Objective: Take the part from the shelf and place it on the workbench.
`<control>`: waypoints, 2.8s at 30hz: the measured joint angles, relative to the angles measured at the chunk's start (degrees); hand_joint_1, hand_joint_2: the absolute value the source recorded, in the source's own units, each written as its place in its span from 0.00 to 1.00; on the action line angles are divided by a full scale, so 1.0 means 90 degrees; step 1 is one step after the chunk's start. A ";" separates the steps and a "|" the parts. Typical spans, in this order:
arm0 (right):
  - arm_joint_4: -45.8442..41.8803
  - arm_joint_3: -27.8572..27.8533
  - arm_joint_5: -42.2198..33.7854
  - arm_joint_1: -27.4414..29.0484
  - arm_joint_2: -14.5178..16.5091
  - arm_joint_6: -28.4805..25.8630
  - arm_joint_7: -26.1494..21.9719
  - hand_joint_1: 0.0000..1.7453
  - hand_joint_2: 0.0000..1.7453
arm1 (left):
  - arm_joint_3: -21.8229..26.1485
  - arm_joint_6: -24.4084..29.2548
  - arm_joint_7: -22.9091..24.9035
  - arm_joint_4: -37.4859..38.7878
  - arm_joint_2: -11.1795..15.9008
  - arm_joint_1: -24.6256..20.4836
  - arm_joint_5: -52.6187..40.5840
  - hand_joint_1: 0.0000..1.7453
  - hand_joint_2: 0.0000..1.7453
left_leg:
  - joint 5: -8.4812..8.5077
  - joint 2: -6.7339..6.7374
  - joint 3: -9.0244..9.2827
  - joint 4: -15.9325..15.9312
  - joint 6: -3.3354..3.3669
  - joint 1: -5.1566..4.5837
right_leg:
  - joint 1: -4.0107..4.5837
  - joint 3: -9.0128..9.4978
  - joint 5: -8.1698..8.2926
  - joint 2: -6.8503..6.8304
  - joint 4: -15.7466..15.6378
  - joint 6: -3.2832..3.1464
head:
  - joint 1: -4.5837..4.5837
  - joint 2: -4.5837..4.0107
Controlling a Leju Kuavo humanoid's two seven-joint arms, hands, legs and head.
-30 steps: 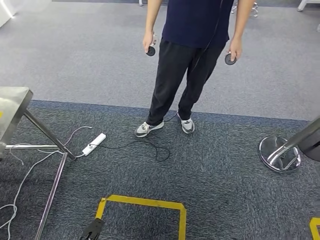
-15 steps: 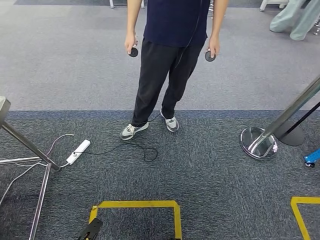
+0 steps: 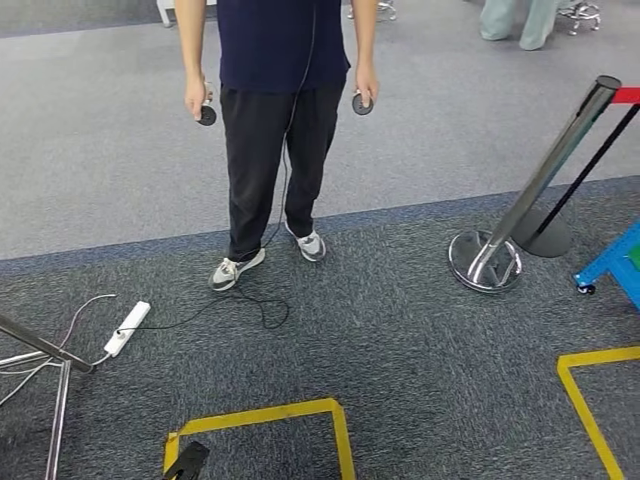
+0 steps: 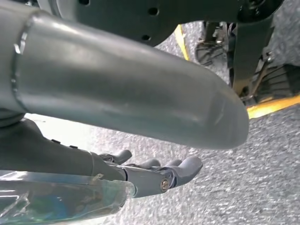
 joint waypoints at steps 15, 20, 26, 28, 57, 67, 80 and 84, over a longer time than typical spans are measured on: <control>0.0000 0.0018 0.0098 -0.0029 0.0009 -0.0158 -0.0242 0.00 0.00 | 0.0003 -0.0012 0.0000 -0.0002 -0.0001 -0.0086 -0.0007 0.00 0.00 | 0.0927 -0.0024 0.0699 -0.1669 0.0267 0.0054 | -0.0052 -0.0920 -0.0792 -0.0075 0.1669 0.0361 | 0.0024 0.0000; 0.0000 0.0018 0.0111 -0.0022 0.0012 -0.0201 -0.0332 0.00 0.00 | 0.0004 -0.0008 0.0000 -0.0002 -0.0003 -0.0097 0.0015 0.00 0.00 | 0.0848 0.0248 0.0793 -0.1657 0.0223 0.0011 | -0.0039 -0.0280 -0.0207 -0.0305 0.0625 0.0319 | 0.0024 0.0000; 0.0000 0.0018 0.0134 -0.0049 0.0022 -0.0224 -0.0401 0.00 0.00 | 0.0010 0.0010 0.0000 -0.0002 0.0002 -0.0140 0.0032 0.00 0.00 | 0.0740 0.0332 0.0823 -0.1606 0.0027 0.0018 | 0.0016 -0.0003 -0.0048 -0.0227 0.0072 0.0113 | 0.0007 0.0000; 0.0000 0.0016 0.0141 -0.0062 0.0023 -0.0225 -0.0413 0.00 0.00 | 0.0011 0.0018 0.0000 -0.0002 0.0005 -0.0146 0.0037 0.00 0.00 | 0.0429 0.0146 0.0572 -0.1073 -0.0011 0.0029 | -0.0012 0.0024 -0.0028 -0.0130 0.0028 0.0040 | -0.0014 0.0000; 0.0004 0.0007 0.0185 -0.0044 0.0092 -0.0299 -0.0277 0.00 0.00 | 0.0030 -0.0030 0.0017 -0.0002 0.0026 -0.0071 0.0021 0.00 0.00 | 0.0795 0.0358 0.0720 -0.1597 -0.0004 0.0006 | 0.0010 0.0016 -0.0014 -0.0286 0.0025 0.0074 | -0.0007 0.0000; 0.0005 0.0005 0.0218 -0.0071 0.0085 -0.0271 -0.0312 0.00 0.00 | 0.0030 -0.0060 0.0017 0.0001 0.0008 -0.0050 0.0019 0.00 0.00 | 0.1121 -0.0341 0.0563 -0.1620 0.0087 0.0022 | 0.0021 0.0073 0.0031 0.0409 -0.0057 0.0045 | -0.0043 0.0000; 0.0005 0.0004 0.0224 -0.0005 0.0081 -0.0304 -0.0262 0.00 0.00 | 0.0033 -0.0050 0.0017 0.0000 -0.0007 -0.0038 0.0009 0.00 0.00 | 0.1071 0.0220 0.0781 -0.1890 0.0269 -0.0010 | -0.0016 -0.0484 -0.0411 -0.0212 0.1030 0.0341 | 0.0018 0.0000; 0.0005 0.0003 0.0225 -0.0042 0.0078 -0.0291 -0.0257 0.00 0.00 | 0.0033 -0.0050 0.0016 -0.0001 -0.0005 -0.0045 0.0004 0.00 0.00 | 0.0990 0.0397 0.0875 -0.1865 0.0154 -0.0066 | 0.0015 0.0115 -0.0044 -0.0448 -0.0014 0.0213 | 0.0004 0.0000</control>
